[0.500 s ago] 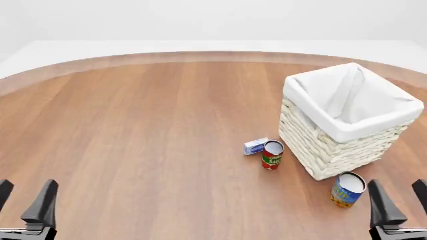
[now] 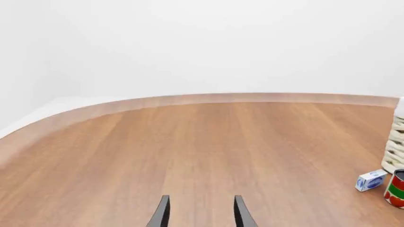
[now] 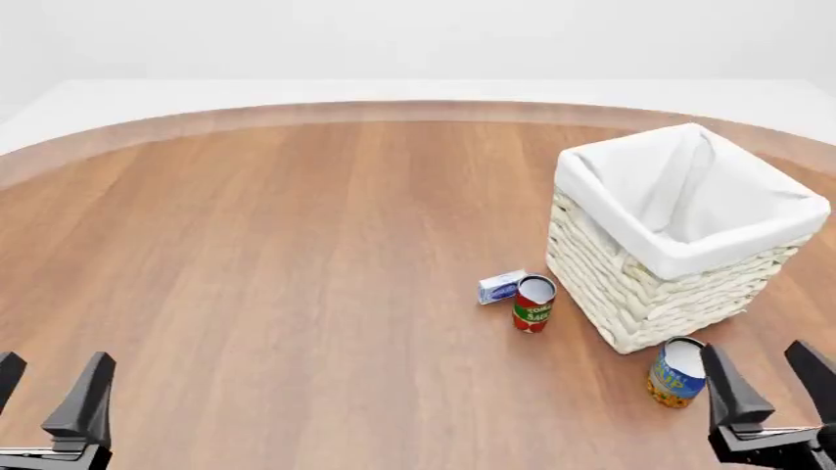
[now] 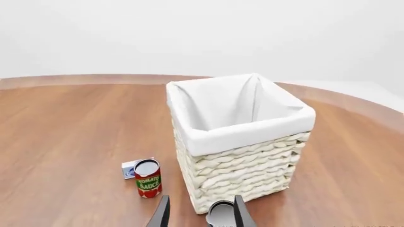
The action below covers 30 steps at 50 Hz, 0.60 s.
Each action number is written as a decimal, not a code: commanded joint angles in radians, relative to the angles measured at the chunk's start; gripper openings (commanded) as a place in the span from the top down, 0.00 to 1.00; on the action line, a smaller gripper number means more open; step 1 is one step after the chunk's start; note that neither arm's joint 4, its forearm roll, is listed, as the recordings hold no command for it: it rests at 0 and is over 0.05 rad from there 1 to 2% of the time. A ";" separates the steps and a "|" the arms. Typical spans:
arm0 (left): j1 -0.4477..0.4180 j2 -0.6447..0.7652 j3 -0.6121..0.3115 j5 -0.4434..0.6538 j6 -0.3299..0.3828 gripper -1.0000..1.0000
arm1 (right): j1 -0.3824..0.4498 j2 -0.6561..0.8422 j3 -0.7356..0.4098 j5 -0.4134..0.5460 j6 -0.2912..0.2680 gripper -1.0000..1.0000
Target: Pick up the alphabet soup and the cream cheese box, and put them in the basket.
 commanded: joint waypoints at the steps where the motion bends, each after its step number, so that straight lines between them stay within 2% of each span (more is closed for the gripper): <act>1: 0.000 0.000 0.000 0.000 0.000 0.00 | 0.034 0.219 -0.076 -0.023 -0.005 0.00; 2: 0.000 0.000 0.000 0.000 0.000 0.00 | 0.045 0.277 -0.093 -0.030 -0.018 0.00; 5: 0.000 0.000 0.000 0.000 0.000 0.00 | 0.064 0.263 -0.134 0.006 0.001 0.00; 6: 0.000 0.000 0.000 0.000 0.000 0.00 | 0.081 0.282 -0.145 0.006 -0.018 0.00; 8: 0.000 0.000 0.000 0.000 0.000 0.00 | 0.091 0.294 -0.170 0.017 -0.003 0.00; 10: 0.000 0.000 0.000 0.000 0.000 0.00 | 0.108 0.298 -0.187 0.024 -0.029 0.00; 11: 0.000 0.000 0.000 0.000 0.000 0.00 | 0.101 0.318 -0.201 0.025 -0.002 0.00; 14: 0.000 0.000 0.000 0.000 0.000 0.00 | 0.103 0.335 -0.242 0.042 -0.008 0.00; 15: 0.000 0.000 0.000 0.000 0.000 0.00 | 0.107 0.340 -0.274 0.070 0.042 0.00; 18: 0.000 0.000 0.000 0.000 0.000 0.00 | 0.114 0.361 -0.288 0.064 -0.023 0.00; 21: 0.000 0.000 0.000 0.000 0.000 0.00 | 0.113 0.382 -0.336 0.086 -0.006 0.00; 30: 0.000 0.000 0.000 0.000 0.000 0.00 | 0.150 0.463 -0.432 0.107 -0.035 0.00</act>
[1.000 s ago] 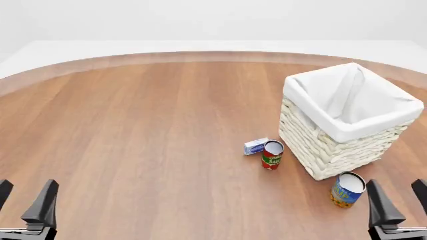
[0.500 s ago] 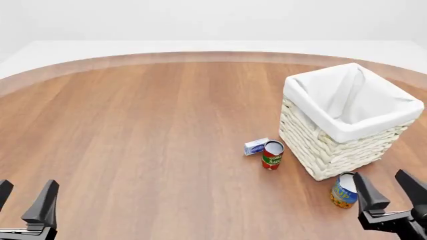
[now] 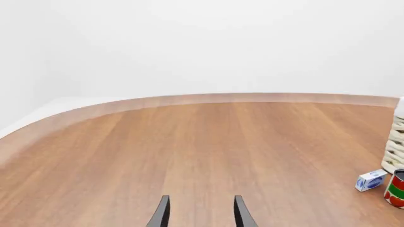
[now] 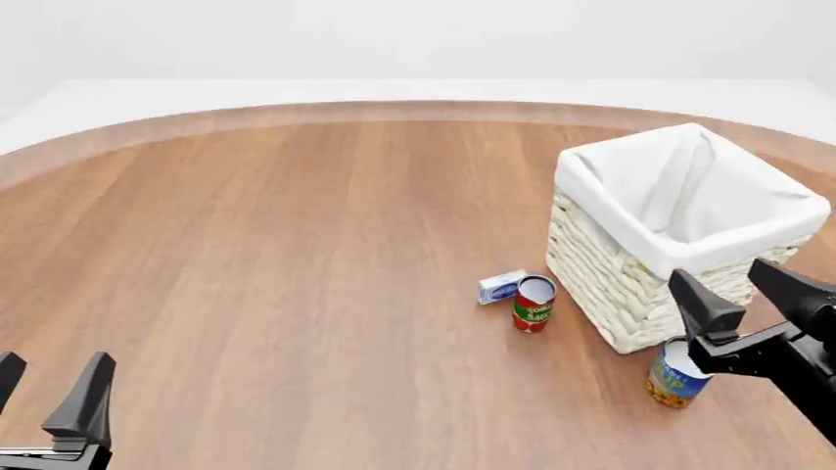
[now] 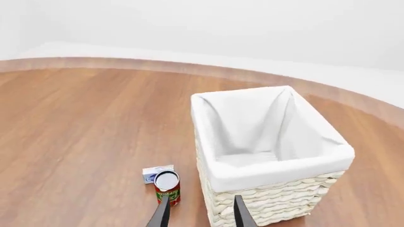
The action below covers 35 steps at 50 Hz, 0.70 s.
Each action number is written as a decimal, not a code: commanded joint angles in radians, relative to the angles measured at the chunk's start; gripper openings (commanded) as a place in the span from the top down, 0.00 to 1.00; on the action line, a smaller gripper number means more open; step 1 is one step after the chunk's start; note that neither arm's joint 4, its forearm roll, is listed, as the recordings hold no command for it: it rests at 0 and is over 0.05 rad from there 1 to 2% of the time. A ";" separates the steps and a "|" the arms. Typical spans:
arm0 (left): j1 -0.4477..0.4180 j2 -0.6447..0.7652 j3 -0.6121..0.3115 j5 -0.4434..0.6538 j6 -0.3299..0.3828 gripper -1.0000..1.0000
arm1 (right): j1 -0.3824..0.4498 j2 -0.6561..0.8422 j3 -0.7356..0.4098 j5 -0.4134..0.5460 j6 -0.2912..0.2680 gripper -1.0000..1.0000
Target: Pick up the alphabet soup and the cream cheese box, and put them in the basket.
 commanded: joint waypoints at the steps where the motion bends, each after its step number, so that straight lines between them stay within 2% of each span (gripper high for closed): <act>1: 0.000 0.000 0.000 0.000 0.000 0.00 | 0.036 0.093 -0.119 0.035 -0.020 0.00; 12: 0.000 0.000 0.000 0.000 0.000 0.00 | 0.087 0.184 -0.232 0.045 -0.009 0.00; 28: 0.000 0.000 0.000 0.000 0.000 0.00 | 0.155 0.356 -0.401 0.058 -0.044 0.00; 35: 0.000 0.000 0.000 0.000 0.000 0.00 | 0.157 0.398 -0.461 0.076 -0.057 0.00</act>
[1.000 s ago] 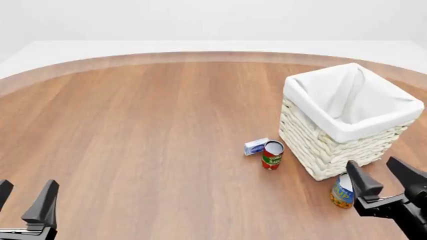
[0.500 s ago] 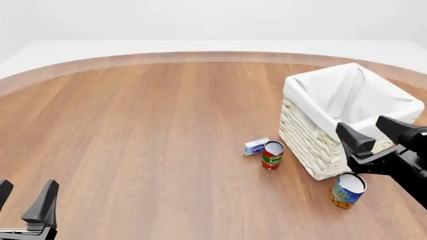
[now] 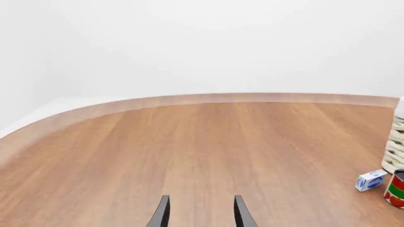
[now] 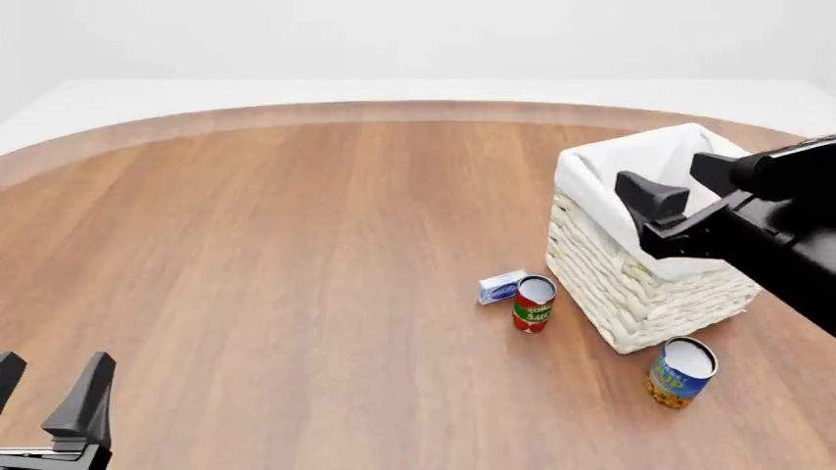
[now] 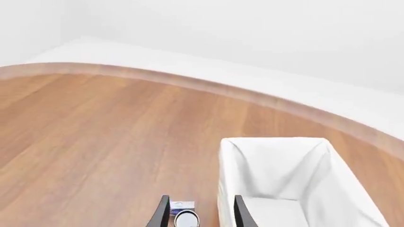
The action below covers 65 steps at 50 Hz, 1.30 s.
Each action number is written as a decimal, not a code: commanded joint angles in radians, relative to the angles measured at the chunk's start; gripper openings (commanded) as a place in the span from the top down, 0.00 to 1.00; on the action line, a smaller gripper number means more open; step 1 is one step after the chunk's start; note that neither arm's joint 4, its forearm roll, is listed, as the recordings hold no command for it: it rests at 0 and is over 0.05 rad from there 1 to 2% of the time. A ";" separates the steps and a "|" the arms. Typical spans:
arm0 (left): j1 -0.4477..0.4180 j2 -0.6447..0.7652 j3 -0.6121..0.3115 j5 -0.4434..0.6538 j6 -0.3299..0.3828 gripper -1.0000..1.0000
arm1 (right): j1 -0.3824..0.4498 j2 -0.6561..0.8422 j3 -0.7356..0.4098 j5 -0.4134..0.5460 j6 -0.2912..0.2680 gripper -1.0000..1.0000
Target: Pick up the alphabet soup and the cream cheese box, and put them in the basket.
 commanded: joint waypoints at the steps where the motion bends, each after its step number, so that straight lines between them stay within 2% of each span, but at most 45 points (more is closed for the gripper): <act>1: 0.000 0.000 0.000 0.000 0.000 0.00 | 0.024 0.090 -0.110 0.024 -0.019 0.00; 9: 0.000 0.000 0.000 0.000 0.000 0.00 | 0.041 0.146 -0.169 0.033 -0.028 0.00; 10: 0.000 0.000 0.000 0.000 0.000 0.00 | 0.067 0.166 -0.171 0.047 -0.074 0.00; 12: 0.000 0.000 0.000 0.000 0.000 0.00 | 0.058 0.178 -0.186 0.048 -0.072 0.00; 18: 0.000 0.000 0.000 0.000 0.000 0.00 | 0.050 0.228 -0.241 0.063 -0.123 0.00; 19: 0.000 0.000 0.000 0.000 0.000 0.00 | 0.049 0.241 -0.249 0.066 -0.147 0.00; 20: 0.000 0.000 0.000 0.000 0.000 0.00 | 0.049 0.248 -0.256 0.068 -0.140 0.00; 24: 0.000 0.000 0.000 0.000 0.000 0.00 | 0.054 0.290 -0.275 0.073 -0.258 0.00; 25: 0.000 0.000 0.000 0.000 0.000 0.00 | 0.051 0.295 -0.288 0.079 -0.248 0.00; 28: 0.000 0.000 0.000 0.000 0.000 0.00 | 0.041 0.327 -0.312 0.090 -0.295 0.00; 31: 0.000 0.000 0.000 0.000 0.000 0.00 | 0.039 0.346 -0.336 0.104 -0.301 0.00; 32: 0.000 0.000 0.000 0.000 0.000 0.00 | 0.044 0.360 -0.340 0.112 -0.332 0.00; 33: 0.000 0.000 0.000 0.000 0.000 0.00 | 0.047 0.371 -0.359 0.128 -0.331 0.00; 34: 0.000 0.000 0.000 0.000 0.000 0.00 | 0.048 0.379 -0.363 0.132 -0.360 0.00; 36: 0.000 0.000 0.000 0.000 0.000 0.00 | 0.054 0.384 -0.370 0.142 -0.363 0.00; 40: 0.000 0.000 0.000 0.000 0.000 0.00 | 0.073 0.411 -0.395 0.180 -0.431 0.00; 41: 0.000 0.000 0.000 0.000 0.000 0.00 | 0.071 0.412 -0.411 0.189 -0.420 0.00; 42: 0.000 0.000 0.000 0.000 0.000 0.00 | 0.077 0.417 -0.417 0.202 -0.445 0.00; 44: 0.000 0.000 0.000 0.000 0.000 0.00 | 0.075 0.418 -0.429 0.211 -0.436 0.00; 48: 0.000 0.000 0.000 0.000 0.000 0.00 | 0.085 0.436 -0.450 0.257 -0.498 0.00; 50: 0.000 0.000 0.000 0.000 0.000 0.00 | 0.088 0.437 -0.467 0.272 -0.480 0.00; 51: 0.000 0.000 0.000 0.000 0.000 0.00 | 0.097 0.443 -0.459 0.287 -0.510 0.00; 53: 0.000 0.000 0.000 0.000 0.000 0.00 | 0.096 0.447 -0.466 0.297 -0.517 0.00; 54: 0.000 0.000 0.000 0.000 0.000 0.00 | 0.091 0.452 -0.460 0.296 -0.540 0.00; 56: 0.000 0.000 0.000 0.000 0.000 0.00 | 0.120 0.449 -0.485 0.328 -0.505 0.00; 58: 0.000 0.000 0.000 0.000 0.000 0.00 | 0.123 0.456 -0.495 0.343 -0.535 0.00; 59: 0.000 0.000 0.000 0.000 0.000 0.00 | 0.126 0.458 -0.498 0.350 -0.530 0.00; 61: 0.000 0.000 0.000 0.000 0.000 0.00 | 0.120 0.464 -0.473 0.343 -0.579 0.00; 65: 0.000 0.000 0.000 0.000 0.000 0.00 | 0.121 0.467 -0.464 0.333 -0.584 0.00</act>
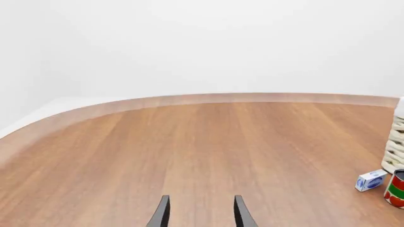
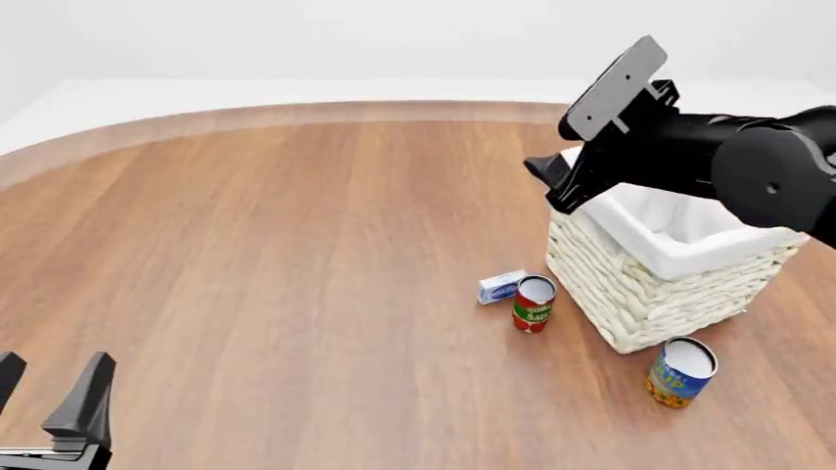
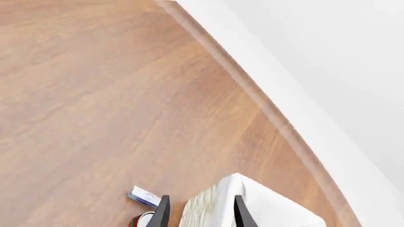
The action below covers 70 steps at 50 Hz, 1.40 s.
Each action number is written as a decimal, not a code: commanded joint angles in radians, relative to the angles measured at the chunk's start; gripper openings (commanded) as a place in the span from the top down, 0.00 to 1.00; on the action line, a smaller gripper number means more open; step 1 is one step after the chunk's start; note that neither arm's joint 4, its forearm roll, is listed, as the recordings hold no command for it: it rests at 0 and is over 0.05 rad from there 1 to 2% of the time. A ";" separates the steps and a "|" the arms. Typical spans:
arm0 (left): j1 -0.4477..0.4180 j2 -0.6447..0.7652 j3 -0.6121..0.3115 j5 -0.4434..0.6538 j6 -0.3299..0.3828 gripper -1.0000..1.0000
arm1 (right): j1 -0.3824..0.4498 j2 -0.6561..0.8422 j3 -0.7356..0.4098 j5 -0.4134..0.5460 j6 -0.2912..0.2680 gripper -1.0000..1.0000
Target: Pick up the alphabet soup and the cream cheese box, and put them in the basket.
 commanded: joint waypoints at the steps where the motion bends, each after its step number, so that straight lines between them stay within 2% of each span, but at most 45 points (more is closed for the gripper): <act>1: 0.000 0.000 0.000 0.000 0.000 0.00 | 0.017 0.024 -0.007 0.036 -0.067 0.00; 26: 0.000 0.000 0.000 0.000 0.000 0.00 | 0.026 0.001 0.006 0.038 -0.054 0.00; 27: 0.000 0.000 0.000 0.000 0.000 0.00 | 0.018 0.004 0.018 0.032 -0.081 0.00; 30: 0.000 0.000 0.000 0.000 0.000 0.00 | 0.022 0.011 0.010 0.047 -0.090 0.00; 31: 0.000 0.000 0.000 0.000 0.000 0.00 | 0.012 0.019 0.019 0.047 -0.120 0.00; 33: 0.000 0.000 0.000 0.000 0.000 0.00 | 0.008 0.020 0.008 0.061 -0.126 0.00; 34: 0.000 0.000 0.000 0.000 0.000 0.00 | -0.002 0.027 0.021 0.065 -0.156 0.00; 36: 0.000 0.000 0.000 0.000 0.000 0.00 | 0.010 0.021 0.010 0.079 -0.154 0.00; 37: 0.000 0.000 0.000 0.000 0.000 0.00 | 0.008 0.022 0.026 0.079 -0.198 0.00; 38: 0.000 0.000 0.000 0.000 0.000 0.00 | -0.002 0.025 0.022 0.077 -0.211 0.00; 39: 0.000 0.000 0.000 0.000 0.000 0.00 | -0.003 0.031 0.002 0.090 -0.195 0.00; 40: 0.000 0.000 0.000 0.000 0.000 0.00 | -0.007 0.036 0.010 0.095 -0.224 0.00; 41: 0.000 0.000 0.000 0.000 0.000 0.00 | -0.009 0.038 -0.002 0.102 -0.220 0.00; 42: 0.000 0.000 0.000 0.000 0.000 0.00 | -0.009 0.039 0.000 0.106 -0.243 0.00; 46: 0.000 0.000 0.000 0.000 0.000 0.00 | -0.006 0.049 -0.026 0.144 -0.277 0.00; 47: 0.000 0.000 0.000 0.000 0.000 0.00 | -0.013 0.051 -0.026 0.144 -0.305 0.00; 49: 0.000 0.000 0.000 0.000 0.000 0.00 | -0.008 0.057 -0.045 0.164 -0.315 0.00; 52: 0.000 0.000 0.000 0.000 0.000 0.00 | -0.003 0.066 -0.054 0.196 -0.365 0.00; 53: 0.000 0.000 0.000 0.000 0.000 0.00 | 0.003 0.069 -0.075 0.208 -0.355 0.00; 54: 0.000 0.000 0.000 0.000 0.000 0.00 | -0.006 0.072 -0.071 0.210 -0.385 0.00; 56: 0.000 0.000 0.000 0.000 0.000 0.00 | 0.027 0.065 -0.094 0.250 -0.383 0.00; 59: 0.000 0.000 0.000 0.000 0.000 0.00 | 0.028 0.075 -0.102 0.276 -0.421 0.00; 60: 0.000 0.000 0.000 0.000 0.000 0.00 | 0.052 0.069 -0.103 0.299 -0.418 0.00; 61: 0.000 0.000 0.000 0.000 0.000 0.00 | 0.034 0.078 -0.116 0.295 -0.429 0.00; 62: 0.000 0.000 0.000 0.000 0.000 0.00 | 0.037 0.082 -0.125 0.307 -0.429 0.00; 63: 0.000 0.000 0.000 0.000 0.000 0.00 | 0.056 0.067 -0.100 0.319 -0.452 0.00; 67: 0.000 0.000 0.000 0.000 0.000 0.00 | 0.061 0.075 -0.138 0.363 -0.453 0.00; 68: 0.000 0.000 0.000 0.000 0.000 0.00 | 0.061 0.073 -0.128 0.378 -0.476 0.00; 70: 0.000 0.000 0.000 0.000 0.000 0.00 | 0.060 0.086 -0.165 0.404 -0.481 0.00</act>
